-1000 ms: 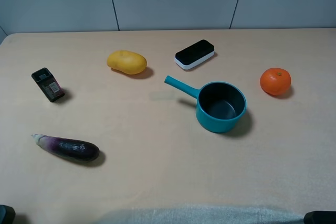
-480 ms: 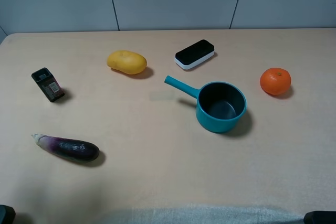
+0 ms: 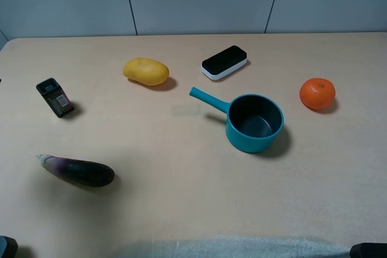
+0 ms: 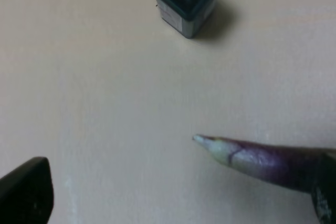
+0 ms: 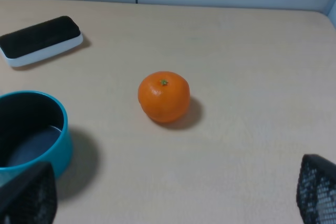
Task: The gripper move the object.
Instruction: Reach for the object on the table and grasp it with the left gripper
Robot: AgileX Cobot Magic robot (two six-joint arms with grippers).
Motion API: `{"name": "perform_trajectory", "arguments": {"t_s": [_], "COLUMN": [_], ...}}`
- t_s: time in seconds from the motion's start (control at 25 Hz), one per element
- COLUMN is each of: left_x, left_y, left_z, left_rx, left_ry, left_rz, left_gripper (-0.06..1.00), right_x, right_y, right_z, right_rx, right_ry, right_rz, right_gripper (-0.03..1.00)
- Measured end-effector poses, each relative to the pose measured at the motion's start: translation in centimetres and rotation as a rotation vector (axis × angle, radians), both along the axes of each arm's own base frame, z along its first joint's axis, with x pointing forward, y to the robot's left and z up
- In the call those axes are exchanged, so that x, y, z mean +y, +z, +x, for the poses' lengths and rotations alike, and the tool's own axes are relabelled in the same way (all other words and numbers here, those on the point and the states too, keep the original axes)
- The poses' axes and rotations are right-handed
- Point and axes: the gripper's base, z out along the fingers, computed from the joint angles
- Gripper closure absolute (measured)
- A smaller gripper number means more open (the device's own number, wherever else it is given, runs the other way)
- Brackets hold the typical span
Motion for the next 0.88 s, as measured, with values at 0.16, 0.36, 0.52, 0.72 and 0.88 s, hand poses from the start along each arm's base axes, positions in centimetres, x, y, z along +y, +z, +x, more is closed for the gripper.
{"name": "perform_trajectory", "arguments": {"t_s": [0.16, 0.36, 0.52, 0.72, 0.88], "left_x": [0.1, 0.4, 0.5, 0.5, 0.5], "left_y": [-0.1, -0.1, -0.2, -1.8, -2.8], "left_z": [2.1, 4.2, 5.9, 8.1, 8.8], "left_rx": [0.032, 0.054, 0.075, 0.146, 0.187], "left_ry": [-0.005, -0.014, -0.017, -0.038, -0.123], "left_rz": [0.018, 0.062, 0.074, 0.084, 0.125], "left_gripper": [-0.05, -0.05, -0.05, -0.05, -0.05], "right_x": [0.0, 0.0, 0.0, 0.0, 0.0], "right_y": [0.0, 0.0, 0.0, 0.0, 0.0], "right_z": [0.0, 0.0, 0.0, 0.0, 0.0], "right_rx": [0.000, 0.000, 0.000, 0.000, 0.000], "right_ry": [0.000, 0.000, 0.000, 0.000, 0.000], "right_rz": [0.000, 0.000, 0.000, 0.000, 0.000], "right_gripper": [0.27, 0.27, 0.27, 0.27, 0.27]}}
